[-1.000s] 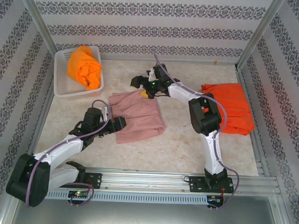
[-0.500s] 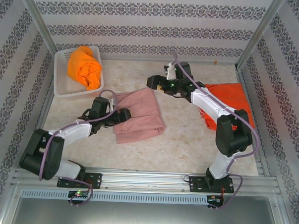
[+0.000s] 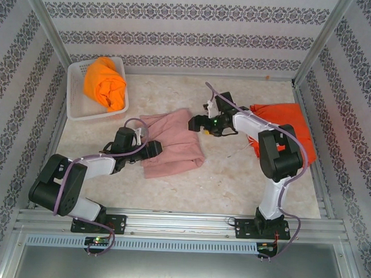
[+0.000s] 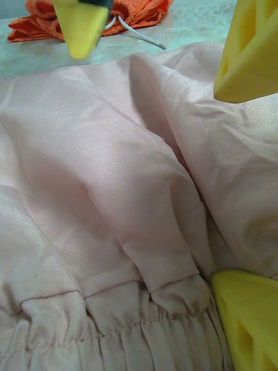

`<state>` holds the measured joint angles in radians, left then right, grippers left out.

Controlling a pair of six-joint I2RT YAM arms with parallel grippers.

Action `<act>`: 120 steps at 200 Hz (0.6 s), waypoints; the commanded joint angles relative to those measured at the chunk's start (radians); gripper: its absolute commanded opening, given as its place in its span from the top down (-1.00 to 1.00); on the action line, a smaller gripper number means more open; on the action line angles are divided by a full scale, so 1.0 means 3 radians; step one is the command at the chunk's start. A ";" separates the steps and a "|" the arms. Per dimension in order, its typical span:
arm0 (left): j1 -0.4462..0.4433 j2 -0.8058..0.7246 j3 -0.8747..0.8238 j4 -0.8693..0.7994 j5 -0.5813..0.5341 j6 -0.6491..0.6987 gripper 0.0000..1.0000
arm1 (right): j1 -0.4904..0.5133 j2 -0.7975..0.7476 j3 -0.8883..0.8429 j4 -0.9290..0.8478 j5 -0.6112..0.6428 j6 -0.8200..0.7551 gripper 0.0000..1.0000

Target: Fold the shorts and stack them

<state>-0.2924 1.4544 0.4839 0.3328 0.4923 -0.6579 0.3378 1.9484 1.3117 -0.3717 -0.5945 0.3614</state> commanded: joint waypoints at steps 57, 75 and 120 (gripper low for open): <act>0.0042 0.0212 -0.0163 -0.0205 -0.0148 0.0041 -0.53 | 0.0144 0.0318 0.0218 -0.0143 -0.0069 -0.0141 -0.66; 0.0041 0.0221 -0.0177 -0.0186 -0.0153 0.0039 -0.53 | 0.0186 0.0366 0.0249 -0.0141 -0.0076 -0.0129 -0.62; 0.0039 0.0247 -0.0181 -0.0151 -0.0138 0.0030 -0.53 | 0.0228 0.0408 0.0239 -0.0042 -0.0177 -0.0022 -0.42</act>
<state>-0.2924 1.4757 0.4751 0.3904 0.4923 -0.6579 0.4019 2.0541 1.3655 -0.4007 -0.6044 0.3401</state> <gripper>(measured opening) 0.767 0.733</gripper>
